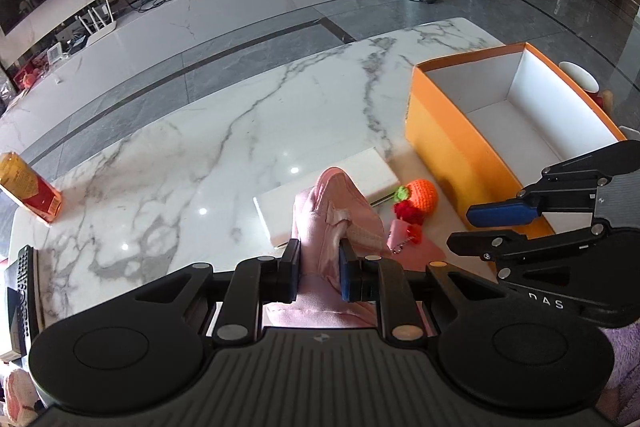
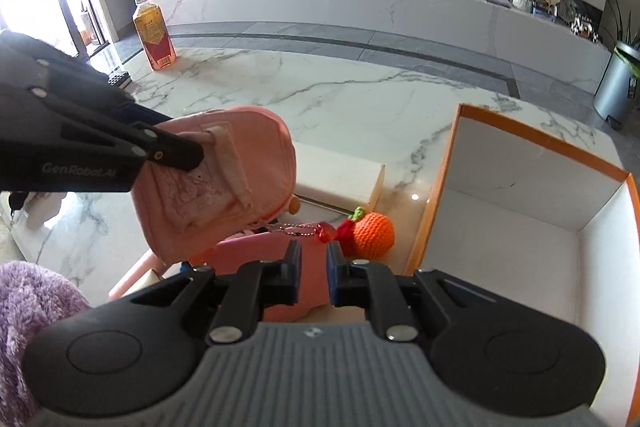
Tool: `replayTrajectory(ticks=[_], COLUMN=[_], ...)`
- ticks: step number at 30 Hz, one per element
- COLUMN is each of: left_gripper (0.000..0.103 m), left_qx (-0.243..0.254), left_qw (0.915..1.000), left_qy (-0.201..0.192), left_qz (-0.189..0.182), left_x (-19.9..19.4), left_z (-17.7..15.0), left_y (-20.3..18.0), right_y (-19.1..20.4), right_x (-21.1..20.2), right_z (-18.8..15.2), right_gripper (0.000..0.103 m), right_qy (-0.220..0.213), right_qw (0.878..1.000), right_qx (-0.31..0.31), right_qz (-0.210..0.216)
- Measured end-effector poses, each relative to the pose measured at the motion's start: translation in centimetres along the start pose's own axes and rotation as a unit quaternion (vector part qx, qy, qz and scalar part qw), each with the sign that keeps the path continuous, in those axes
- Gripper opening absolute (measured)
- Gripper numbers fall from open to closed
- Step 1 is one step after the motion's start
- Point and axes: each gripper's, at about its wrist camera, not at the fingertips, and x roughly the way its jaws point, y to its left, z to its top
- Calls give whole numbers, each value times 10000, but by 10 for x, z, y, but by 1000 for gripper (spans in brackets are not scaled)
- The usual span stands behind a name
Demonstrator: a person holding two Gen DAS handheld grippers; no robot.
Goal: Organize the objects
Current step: 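Grasp the pink elongated item with the right gripper while the left holds the cap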
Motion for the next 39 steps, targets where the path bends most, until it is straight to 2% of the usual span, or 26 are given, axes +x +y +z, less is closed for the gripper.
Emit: replayTrajectory(ticks=[2,11,17,22,25,29,31,33,34,36,37,38,39], left_gripper=[22,22,22,22,22,22,22,22,22,22,22,22,22], left_qx=[-42,-316,-502,-595,-633,-719,-714,-704,-706,-727,-726,-712,-699], left_qw=[9999,9995,9985,9974,9970,9964,9963,9964,9963,9960,9961,9962,9962], left_qy=[15,-60,-119,-200,-244,-251,-254,-277,-296,-323,-333,-350,-363], left_qz=[100,5,-197,-352,-371,-370,-396,-389,-382,-395,-383,-370,-363], left_x=[2,11,18,17,17,15,14,13,12,10,9,7,5], left_z=[-5,-19,-25,-29,-31,-35,-37,-38,-37,-36,-36,-36,-36], left_y=[7,31,45,51,54,59,57,54,53,51,50,49,48], right_y=[3,9,-2,5,7,14,13,12,12,13,14,14,14], right_x=[11,46,68,87,92,95,95,91,89,85,82,79,76], right_z=[5,16,26,26,24,25,25,28,30,32,34,34,34], right_gripper=[35,46,60,70,76,78,74,63,49,38,16,0,0], right_qy=[154,704,1110,1631,1662,1578,1559,1574,1570,1575,1613,1643,1632], right_qw=[9994,9923,9747,9602,9554,9594,9608,9626,9647,9675,9685,9691,9706], right_qx=[311,1014,1933,2259,2410,2285,2258,2171,2078,1958,1873,1815,1752], right_qz=[20,138,139,-206,-398,-490,-393,-387,-384,-283,-292,-314,-263])
